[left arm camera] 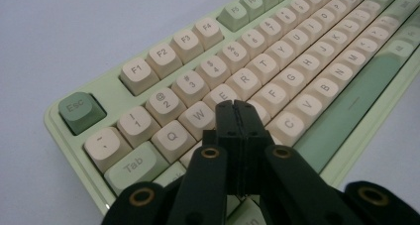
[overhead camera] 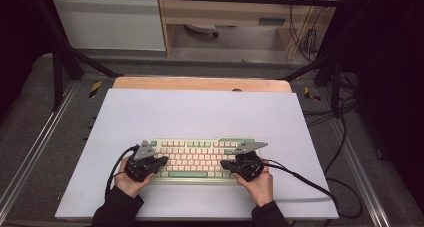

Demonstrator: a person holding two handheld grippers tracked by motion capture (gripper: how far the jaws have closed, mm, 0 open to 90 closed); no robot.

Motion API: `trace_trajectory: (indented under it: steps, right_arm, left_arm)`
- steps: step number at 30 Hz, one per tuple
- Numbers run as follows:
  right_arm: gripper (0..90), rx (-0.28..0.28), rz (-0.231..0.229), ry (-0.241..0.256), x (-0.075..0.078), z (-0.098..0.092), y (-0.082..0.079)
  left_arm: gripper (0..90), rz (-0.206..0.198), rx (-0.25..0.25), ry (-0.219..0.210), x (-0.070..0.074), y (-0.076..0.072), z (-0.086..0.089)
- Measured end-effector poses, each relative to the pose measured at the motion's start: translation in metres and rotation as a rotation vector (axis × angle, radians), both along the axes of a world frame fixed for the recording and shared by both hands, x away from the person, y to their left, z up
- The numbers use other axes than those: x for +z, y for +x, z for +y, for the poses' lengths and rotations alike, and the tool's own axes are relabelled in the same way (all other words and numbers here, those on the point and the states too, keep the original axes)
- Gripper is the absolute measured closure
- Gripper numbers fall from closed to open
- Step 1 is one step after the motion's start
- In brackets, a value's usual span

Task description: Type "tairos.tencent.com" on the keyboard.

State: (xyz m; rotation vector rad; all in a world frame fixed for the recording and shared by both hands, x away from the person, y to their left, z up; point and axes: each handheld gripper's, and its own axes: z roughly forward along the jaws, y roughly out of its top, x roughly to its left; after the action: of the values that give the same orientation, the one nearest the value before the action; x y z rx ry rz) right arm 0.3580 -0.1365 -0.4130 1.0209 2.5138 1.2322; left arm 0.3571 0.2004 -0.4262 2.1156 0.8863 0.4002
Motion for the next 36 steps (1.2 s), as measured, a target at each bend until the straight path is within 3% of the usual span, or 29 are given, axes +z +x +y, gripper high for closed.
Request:
trace_trajectory:
  steps: [23, 36]
  right_arm:
    - [90.0, 0.012, 0.016, 0.038, -0.002, 0.009, 0.002]
    - [90.0, 0.031, 0.025, 0.021, -0.010, 0.024, 0.003]
  left_arm:
    - [90.0, 0.004, 0.005, -0.011, 0.004, -0.006, 0.014]
    - [90.0, 0.006, 0.005, -0.014, 0.004, -0.006, 0.014]
